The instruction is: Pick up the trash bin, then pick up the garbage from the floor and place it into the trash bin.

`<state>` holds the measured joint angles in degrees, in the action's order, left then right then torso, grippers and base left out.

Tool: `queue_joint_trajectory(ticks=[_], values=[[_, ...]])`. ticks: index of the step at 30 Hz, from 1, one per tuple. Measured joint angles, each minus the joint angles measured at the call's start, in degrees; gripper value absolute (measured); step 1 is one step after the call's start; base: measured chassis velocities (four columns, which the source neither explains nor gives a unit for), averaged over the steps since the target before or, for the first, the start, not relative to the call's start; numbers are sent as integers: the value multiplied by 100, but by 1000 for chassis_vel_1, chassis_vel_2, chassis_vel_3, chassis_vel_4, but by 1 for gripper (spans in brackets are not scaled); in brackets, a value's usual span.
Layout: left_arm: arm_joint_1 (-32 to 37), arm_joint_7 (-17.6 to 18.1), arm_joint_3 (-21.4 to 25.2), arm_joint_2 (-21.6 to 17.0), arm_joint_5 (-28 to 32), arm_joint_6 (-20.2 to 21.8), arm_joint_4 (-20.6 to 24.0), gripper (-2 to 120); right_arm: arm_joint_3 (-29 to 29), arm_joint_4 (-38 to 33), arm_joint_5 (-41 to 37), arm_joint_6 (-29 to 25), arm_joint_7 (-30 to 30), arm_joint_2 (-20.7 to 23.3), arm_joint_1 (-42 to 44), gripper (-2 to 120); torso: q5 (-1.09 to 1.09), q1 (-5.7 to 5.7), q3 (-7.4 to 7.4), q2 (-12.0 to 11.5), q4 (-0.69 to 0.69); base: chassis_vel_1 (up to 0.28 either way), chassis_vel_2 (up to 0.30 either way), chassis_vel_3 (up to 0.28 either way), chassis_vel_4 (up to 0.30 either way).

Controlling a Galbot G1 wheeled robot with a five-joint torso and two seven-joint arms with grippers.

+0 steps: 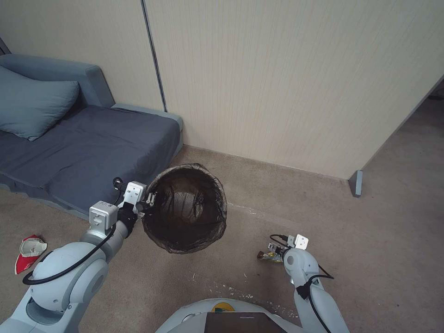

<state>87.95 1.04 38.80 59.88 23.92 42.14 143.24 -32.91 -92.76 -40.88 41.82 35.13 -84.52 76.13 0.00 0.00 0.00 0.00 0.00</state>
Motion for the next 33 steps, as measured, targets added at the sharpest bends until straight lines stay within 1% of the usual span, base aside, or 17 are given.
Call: queue_joint_trajectory(ticks=[7,14,24,28,32,33], values=[[2,-29,-53,25,-38,0,0,0,-141,462,2,-142,-3,-12,9,100,0,0,0,0,-1,0,0,0,0],[29,-82,-67,54,-127,0,0,0,-142,774,35,-195,2,-29,-163,100,-2,0,0,0,0,0,0,0,0],[39,-124,-66,91,-204,0,0,0,-104,935,133,-236,-1,-42,-301,100,-7,0,-1,1,-3,0,0,0,0],[26,-137,-55,86,-211,0,0,0,-100,967,234,-272,-53,-42,-289,99,-4,-1,-1,2,-1,0,0,0,0],[-1,-142,-48,79,-211,0,0,0,-101,958,356,-291,-135,-45,-235,96,-2,0,-1,2,1,0,0,0,0],[-13,-143,-45,73,-211,0,0,0,-103,927,401,-308,-169,-44,-204,95,2,0,-1,1,2,0,0,0,0]])
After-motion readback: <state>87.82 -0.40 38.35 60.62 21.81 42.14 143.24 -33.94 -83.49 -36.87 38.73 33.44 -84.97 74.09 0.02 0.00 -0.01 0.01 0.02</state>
